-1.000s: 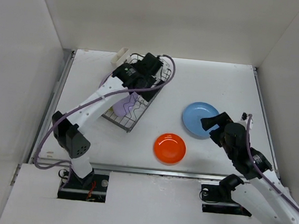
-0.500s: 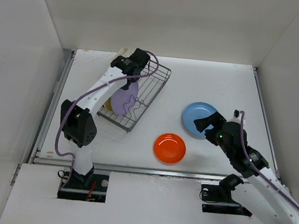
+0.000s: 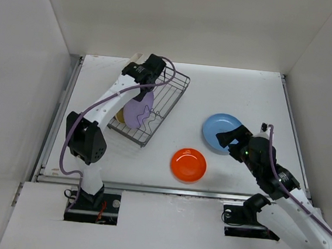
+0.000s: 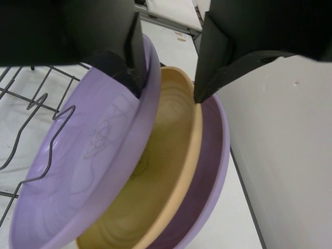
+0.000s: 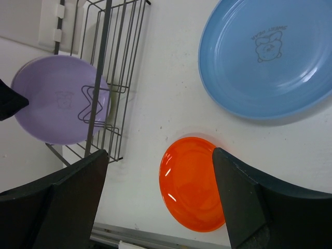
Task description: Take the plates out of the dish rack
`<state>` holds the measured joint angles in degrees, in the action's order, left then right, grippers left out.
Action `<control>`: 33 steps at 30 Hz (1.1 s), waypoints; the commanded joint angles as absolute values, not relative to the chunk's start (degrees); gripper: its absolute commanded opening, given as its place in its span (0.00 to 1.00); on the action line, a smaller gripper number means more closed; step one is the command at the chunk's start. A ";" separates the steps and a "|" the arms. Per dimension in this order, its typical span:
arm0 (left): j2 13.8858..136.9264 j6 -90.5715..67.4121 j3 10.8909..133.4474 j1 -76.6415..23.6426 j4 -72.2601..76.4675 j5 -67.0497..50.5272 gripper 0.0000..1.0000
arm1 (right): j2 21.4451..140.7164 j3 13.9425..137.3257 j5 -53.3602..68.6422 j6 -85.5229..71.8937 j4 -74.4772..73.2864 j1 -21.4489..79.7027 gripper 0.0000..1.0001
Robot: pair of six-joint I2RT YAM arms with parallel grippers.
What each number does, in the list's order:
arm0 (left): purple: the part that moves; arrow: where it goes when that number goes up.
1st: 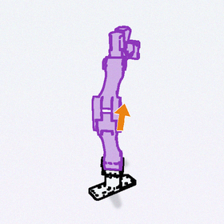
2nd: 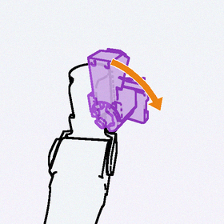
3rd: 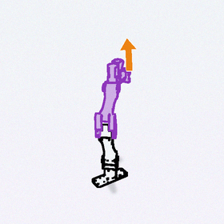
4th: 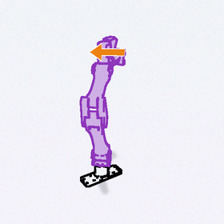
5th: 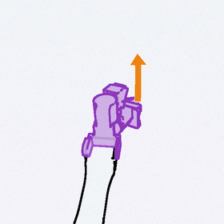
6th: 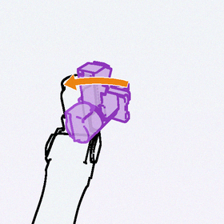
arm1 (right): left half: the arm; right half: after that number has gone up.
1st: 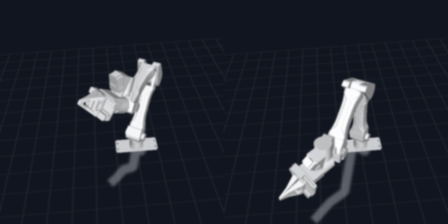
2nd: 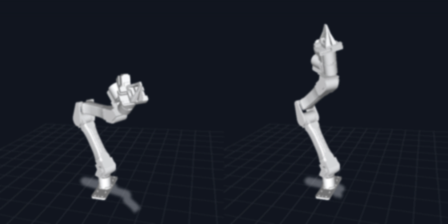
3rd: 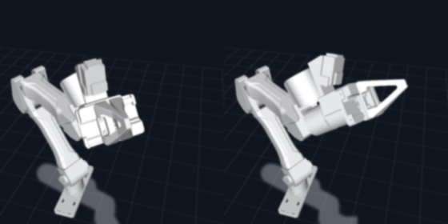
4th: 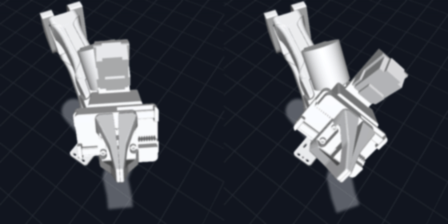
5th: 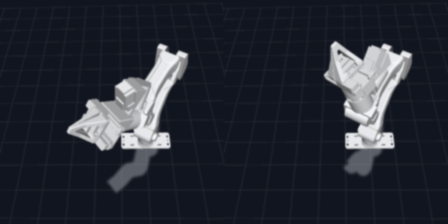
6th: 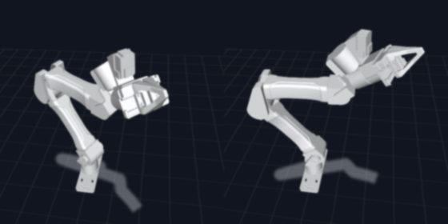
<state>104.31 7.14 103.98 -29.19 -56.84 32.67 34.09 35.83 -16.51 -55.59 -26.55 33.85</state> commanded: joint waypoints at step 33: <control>103.63 7.65 104.14 -30.50 -57.38 32.61 0.00 | 29.97 35.95 -18.81 -54.67 -28.83 34.19 0.87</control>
